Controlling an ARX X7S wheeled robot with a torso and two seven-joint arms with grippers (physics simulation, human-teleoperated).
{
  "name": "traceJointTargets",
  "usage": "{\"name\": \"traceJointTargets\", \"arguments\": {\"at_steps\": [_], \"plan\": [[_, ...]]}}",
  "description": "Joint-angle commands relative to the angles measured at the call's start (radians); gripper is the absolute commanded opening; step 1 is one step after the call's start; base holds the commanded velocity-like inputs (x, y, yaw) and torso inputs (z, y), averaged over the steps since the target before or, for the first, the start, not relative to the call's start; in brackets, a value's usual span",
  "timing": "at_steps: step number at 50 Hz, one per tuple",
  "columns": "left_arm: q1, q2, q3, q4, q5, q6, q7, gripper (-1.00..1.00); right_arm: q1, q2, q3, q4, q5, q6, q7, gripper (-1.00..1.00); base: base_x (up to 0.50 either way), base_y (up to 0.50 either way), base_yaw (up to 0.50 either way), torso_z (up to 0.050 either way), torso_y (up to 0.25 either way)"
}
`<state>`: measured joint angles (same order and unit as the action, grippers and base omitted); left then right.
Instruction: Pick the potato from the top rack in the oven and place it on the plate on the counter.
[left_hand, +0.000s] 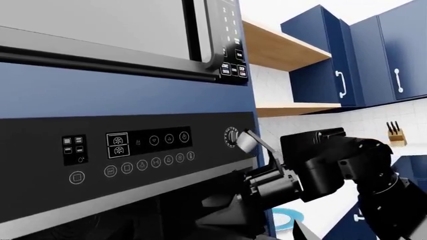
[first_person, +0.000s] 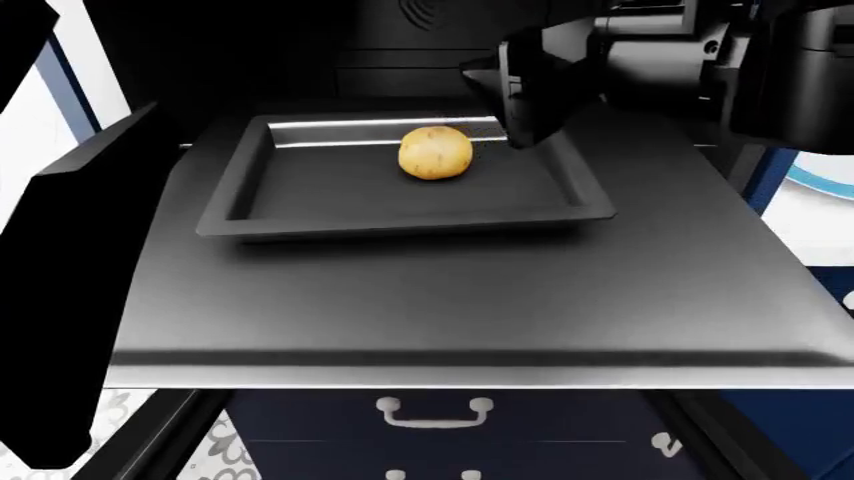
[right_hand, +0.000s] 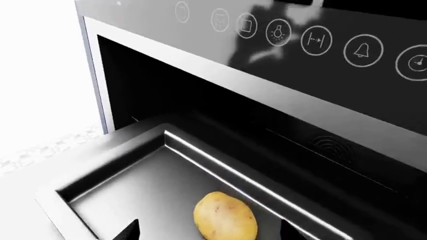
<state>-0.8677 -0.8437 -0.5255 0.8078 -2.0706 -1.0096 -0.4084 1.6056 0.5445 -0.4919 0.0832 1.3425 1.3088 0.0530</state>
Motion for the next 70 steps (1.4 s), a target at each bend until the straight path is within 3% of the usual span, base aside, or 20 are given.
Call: {"name": "traceJointTargets", "arguments": {"at_steps": [1, 39, 70], "plan": [[0.010, 0.003, -0.006, 0.000, 0.004, -0.002, 0.006, 1.00, 0.039, -0.023, -0.050, 0.073, -0.083, -0.036, -0.041, 1.00, 0.00, 0.00, 0.00, 0.000, 0.000], [0.030, -0.013, -0.020, 0.005, -0.012, 0.008, -0.002, 1.00, 0.045, -0.116, -0.166, 0.268, -0.221, -0.164, -0.172, 1.00, 0.00, 0.00, 0.00, 0.000, 0.000], [0.032, -0.018, -0.022, 0.003, -0.012, 0.011, 0.008, 1.00, 0.094, -0.173, -0.261, 0.354, -0.269, -0.139, -0.235, 1.00, 0.00, 0.00, 0.00, 0.000, 0.000]]}}
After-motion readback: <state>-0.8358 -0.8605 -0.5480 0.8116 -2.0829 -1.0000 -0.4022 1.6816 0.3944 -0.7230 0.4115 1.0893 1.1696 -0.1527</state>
